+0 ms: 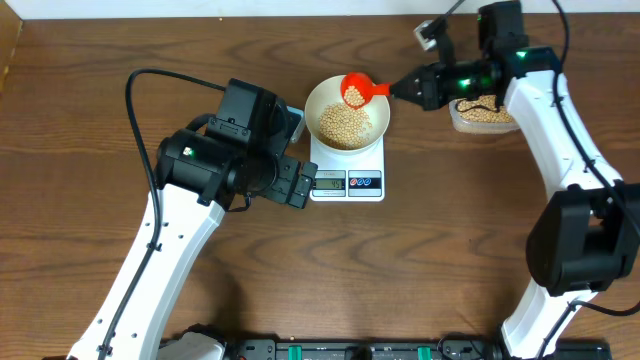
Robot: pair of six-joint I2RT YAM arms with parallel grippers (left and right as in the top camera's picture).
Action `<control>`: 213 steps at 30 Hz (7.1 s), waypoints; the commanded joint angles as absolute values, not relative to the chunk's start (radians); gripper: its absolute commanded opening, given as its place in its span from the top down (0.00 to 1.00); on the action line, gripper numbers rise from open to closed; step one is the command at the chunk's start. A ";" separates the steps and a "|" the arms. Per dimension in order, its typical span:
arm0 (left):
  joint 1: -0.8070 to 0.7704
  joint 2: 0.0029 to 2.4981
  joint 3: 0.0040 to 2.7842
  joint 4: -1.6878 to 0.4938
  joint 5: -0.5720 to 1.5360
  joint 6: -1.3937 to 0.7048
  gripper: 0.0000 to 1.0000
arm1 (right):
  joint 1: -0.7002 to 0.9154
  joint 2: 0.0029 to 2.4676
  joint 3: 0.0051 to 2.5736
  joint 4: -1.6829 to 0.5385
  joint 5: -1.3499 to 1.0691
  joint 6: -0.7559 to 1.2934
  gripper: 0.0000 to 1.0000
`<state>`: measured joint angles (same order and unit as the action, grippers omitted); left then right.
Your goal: Scoop item into bowl and weigh 50g on scale
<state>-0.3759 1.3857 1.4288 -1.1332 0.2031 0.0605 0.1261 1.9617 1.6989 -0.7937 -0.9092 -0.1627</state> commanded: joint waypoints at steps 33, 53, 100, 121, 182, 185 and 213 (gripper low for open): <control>-0.376 1.378 1.419 -1.137 0.193 0.075 0.02 | 0.357 1.930 1.708 -0.738 -0.410 -0.428 0.99; -0.376 1.378 1.419 -1.137 0.193 0.075 0.02 | 0.369 1.878 1.710 -0.718 -0.410 -0.428 0.99; -0.376 1.378 1.419 -1.137 0.193 0.075 0.02 | 0.345 1.836 1.710 -0.751 -0.478 -0.419 0.99; -0.376 1.378 1.419 -1.137 0.193 0.075 0.02 | 0.369 1.876 1.705 -0.785 -0.372 -0.419 0.99; -0.376 1.378 1.419 -1.137 0.193 0.075 0.02 | 0.456 1.977 1.705 -0.776 -0.216 -0.291 0.99; -0.376 1.378 1.419 -1.137 0.193 0.075 0.02 | 0.461 1.977 1.705 -0.778 -0.220 -0.291 0.99; -0.376 1.378 1.419 -1.137 0.193 0.075 0.02 | 0.419 1.977 1.705 -0.794 -0.387 -0.180 0.99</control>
